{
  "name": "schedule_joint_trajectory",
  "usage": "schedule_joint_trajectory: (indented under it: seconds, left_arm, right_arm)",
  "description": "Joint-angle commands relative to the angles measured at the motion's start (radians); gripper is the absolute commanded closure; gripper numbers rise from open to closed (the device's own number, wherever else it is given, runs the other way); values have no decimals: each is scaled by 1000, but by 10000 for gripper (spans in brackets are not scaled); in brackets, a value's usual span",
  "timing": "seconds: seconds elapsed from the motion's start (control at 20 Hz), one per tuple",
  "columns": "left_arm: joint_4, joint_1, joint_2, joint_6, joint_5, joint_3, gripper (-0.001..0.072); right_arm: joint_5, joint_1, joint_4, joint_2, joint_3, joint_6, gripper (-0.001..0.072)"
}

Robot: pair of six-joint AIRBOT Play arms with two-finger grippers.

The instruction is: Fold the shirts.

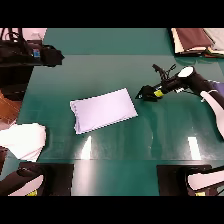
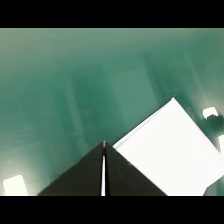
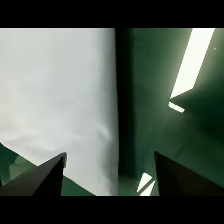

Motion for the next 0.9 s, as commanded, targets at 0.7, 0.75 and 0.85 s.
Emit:
schedule_joint_trajectory:
  seconds: [0.7,0.75,0.85]
  left_arm:
    - [-89,-169,-29,0,68,-21,685]
    - [-88,-198,-37,0,69,-21,684]
    - [-87,-241,-47,0,73,-21,684]
  right_arm:
    - [111,99,32,-210,444,13,696]
    - [111,49,-12,-175,459,29,696]
    - [111,-80,-89,-89,464,55,696]
